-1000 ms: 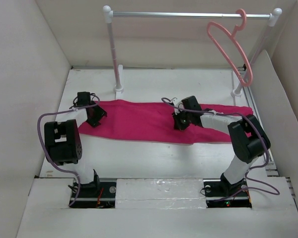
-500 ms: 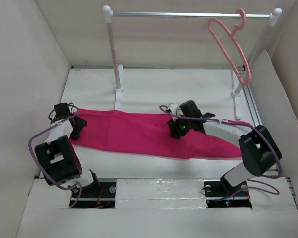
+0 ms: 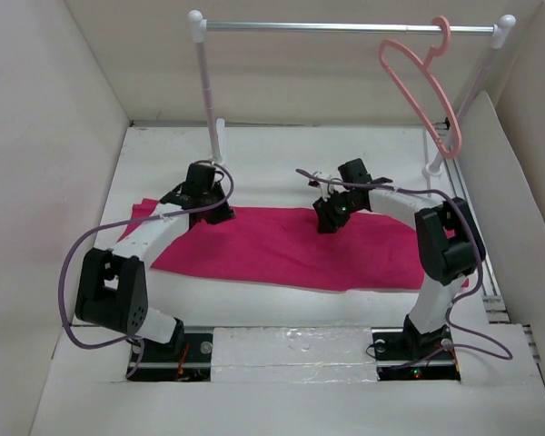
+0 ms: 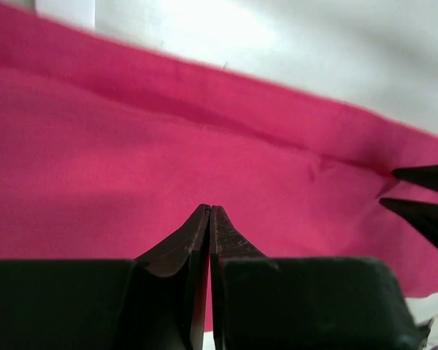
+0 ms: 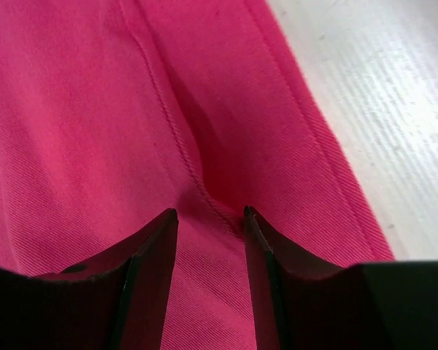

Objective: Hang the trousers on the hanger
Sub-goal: Fold the trousers

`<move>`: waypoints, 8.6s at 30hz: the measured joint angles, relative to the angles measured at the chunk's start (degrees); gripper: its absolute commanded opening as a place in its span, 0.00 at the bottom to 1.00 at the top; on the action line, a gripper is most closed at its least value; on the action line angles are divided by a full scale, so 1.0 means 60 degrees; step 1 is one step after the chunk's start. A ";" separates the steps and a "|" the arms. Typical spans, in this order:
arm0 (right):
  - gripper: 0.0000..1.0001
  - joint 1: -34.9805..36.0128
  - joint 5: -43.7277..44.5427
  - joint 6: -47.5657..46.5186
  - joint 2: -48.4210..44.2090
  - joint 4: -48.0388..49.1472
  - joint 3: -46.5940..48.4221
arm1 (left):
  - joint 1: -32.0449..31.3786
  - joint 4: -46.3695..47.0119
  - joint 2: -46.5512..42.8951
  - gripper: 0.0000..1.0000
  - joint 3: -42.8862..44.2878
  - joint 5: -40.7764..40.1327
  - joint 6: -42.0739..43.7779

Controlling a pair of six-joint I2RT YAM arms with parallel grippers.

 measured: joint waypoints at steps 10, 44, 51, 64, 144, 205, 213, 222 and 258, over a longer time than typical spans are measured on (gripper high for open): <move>0.00 -0.0007 -0.0539 -0.0200 0.0280 -0.0055 0.0138 | 0.0164 -0.0076 0.0211 0.01 -0.1355 -0.0313 -0.0091; 0.73 0.0055 0.3093 0.2324 -0.2022 0.0761 0.0408 | -0.1300 -0.1027 -0.0958 0.00 -0.0164 -0.3927 0.0124; 0.00 -0.2779 0.3348 0.4823 -0.8433 0.1235 -0.3774 | -0.4932 -0.0131 -0.0044 0.00 0.0743 -0.3180 0.0302; 1.00 -0.9959 0.3461 0.5847 -0.9981 -0.0841 -0.5628 | -0.5923 0.0510 -0.1745 0.09 -0.0667 -0.2473 0.0310; 0.00 0.3271 0.4178 0.5180 -0.4787 0.0841 0.2885 | -0.6692 -0.1198 -0.5588 0.39 0.0940 -0.6561 -0.2000; 0.00 0.3169 0.3694 0.3308 -0.5078 0.0375 -0.4295 | 0.2339 -0.0120 0.0189 0.00 -0.1377 -0.2597 0.0127; 0.00 0.3180 0.4127 0.3038 -0.5869 -0.0076 -0.4291 | 0.2685 -0.0324 -0.0382 0.00 -0.0885 -0.3038 0.0448; 0.61 0.3319 0.4044 0.2674 -0.5934 -0.0452 -0.4258 | 0.3049 -0.0503 -0.0546 0.73 -0.0838 -0.1741 0.1013; 0.63 0.3818 0.4983 0.4014 -0.5971 -0.0426 -0.5373 | 0.2634 -0.0477 0.0160 0.06 -0.0124 -0.2710 0.1271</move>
